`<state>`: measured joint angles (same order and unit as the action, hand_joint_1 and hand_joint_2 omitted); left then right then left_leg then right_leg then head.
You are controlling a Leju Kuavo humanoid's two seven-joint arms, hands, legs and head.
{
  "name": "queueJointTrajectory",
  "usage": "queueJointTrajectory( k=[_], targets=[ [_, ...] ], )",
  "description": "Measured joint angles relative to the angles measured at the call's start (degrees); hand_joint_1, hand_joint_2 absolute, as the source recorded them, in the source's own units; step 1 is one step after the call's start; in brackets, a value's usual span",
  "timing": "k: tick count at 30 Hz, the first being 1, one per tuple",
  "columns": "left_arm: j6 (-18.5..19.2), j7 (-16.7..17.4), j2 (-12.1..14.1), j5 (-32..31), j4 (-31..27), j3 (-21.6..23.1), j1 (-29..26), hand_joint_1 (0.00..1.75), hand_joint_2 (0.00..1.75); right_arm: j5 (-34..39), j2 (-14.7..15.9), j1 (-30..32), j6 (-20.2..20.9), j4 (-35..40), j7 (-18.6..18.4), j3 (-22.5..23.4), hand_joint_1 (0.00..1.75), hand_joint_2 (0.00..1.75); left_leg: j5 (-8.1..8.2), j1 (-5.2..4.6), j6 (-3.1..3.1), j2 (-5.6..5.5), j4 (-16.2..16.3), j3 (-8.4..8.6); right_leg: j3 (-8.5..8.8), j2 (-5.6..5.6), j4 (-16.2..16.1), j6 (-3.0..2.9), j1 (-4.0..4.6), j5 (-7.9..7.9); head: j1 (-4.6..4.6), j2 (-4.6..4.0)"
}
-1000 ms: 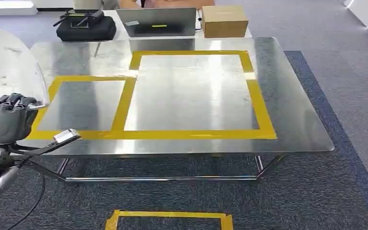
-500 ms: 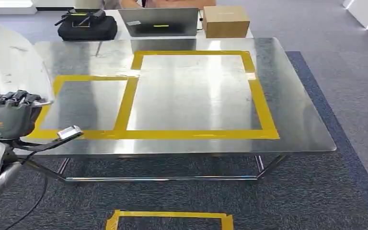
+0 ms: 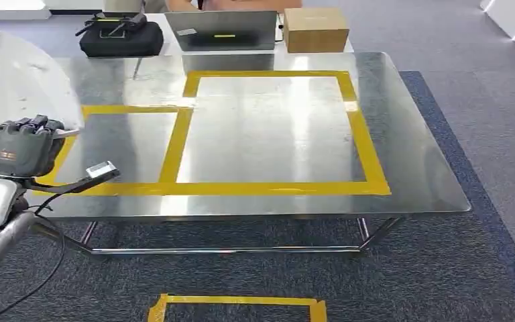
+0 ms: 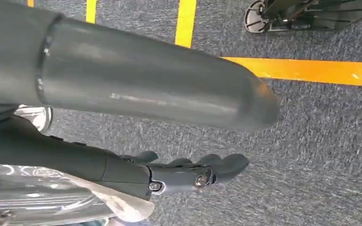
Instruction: Take the parts from the cabinet and place them on the table.
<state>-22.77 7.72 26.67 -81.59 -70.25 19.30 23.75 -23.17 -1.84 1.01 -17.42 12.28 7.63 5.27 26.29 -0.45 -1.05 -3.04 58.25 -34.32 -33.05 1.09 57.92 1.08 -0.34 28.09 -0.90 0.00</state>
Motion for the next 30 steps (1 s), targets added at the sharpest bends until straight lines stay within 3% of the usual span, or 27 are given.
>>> queueJointTrajectory(
  k=[6,12,17,22,30],
  targets=[
    [1.8,-1.9,-0.2,3.1,1.9,1.1,1.8,1.75,1.75,-0.5,0.0,0.0,0.5,-0.1,-0.5,0.0,0.0,0.0,0.0,0.0,0.0,0.0,0.0,0.0,-0.03,-0.03,0.0,0.0,0.0,0.0,0.0,0.0],
    [4.6,-3.8,-2.2,5.0,8.4,4.8,7.9,1.75,1.75,-0.7,0.0,-0.1,1.0,-0.4,-0.6,0.0,0.0,0.0,-0.02,0.0,0.01,-0.01,0.0,0.0,0.02,-0.04,0.0,0.01,0.0,-0.04,0.0,0.0],
    [12.6,-5.3,-4.0,7.0,14.3,8.7,13.2,1.75,1.75,-0.8,0.0,-0.2,1.1,-0.4,-0.5,0.0,0.0,0.0,-0.03,-0.01,0.01,-0.01,0.0,-0.01,0.02,-0.02,0.0,0.02,-0.01,-0.06,0.04,0.0],
    [21.0,-10.9,-4.2,13.7,17.1,12.7,16.0,1.75,1.75,-1.5,0.1,-0.3,1.0,-0.5,-0.5,0.0,0.0,0.0,-0.01,-0.02,0.0,0.0,0.0,-0.01,0.01,0.02,0.0,0.02,-0.02,-0.05,0.0,0.0],
    [26.5,-15.8,-3.6,19.9,20.5,19.4,16.6,1.75,1.75,-3.0,0.1,-0.6,1.0,-0.5,-0.6,-0.3,0.0,0.0,0.0,-0.03,-0.01,0.0,0.0,-0.02,-0.01,0.02,0.0,0.01,-0.02,-0.03,-0.02,0.0]
  ],
)
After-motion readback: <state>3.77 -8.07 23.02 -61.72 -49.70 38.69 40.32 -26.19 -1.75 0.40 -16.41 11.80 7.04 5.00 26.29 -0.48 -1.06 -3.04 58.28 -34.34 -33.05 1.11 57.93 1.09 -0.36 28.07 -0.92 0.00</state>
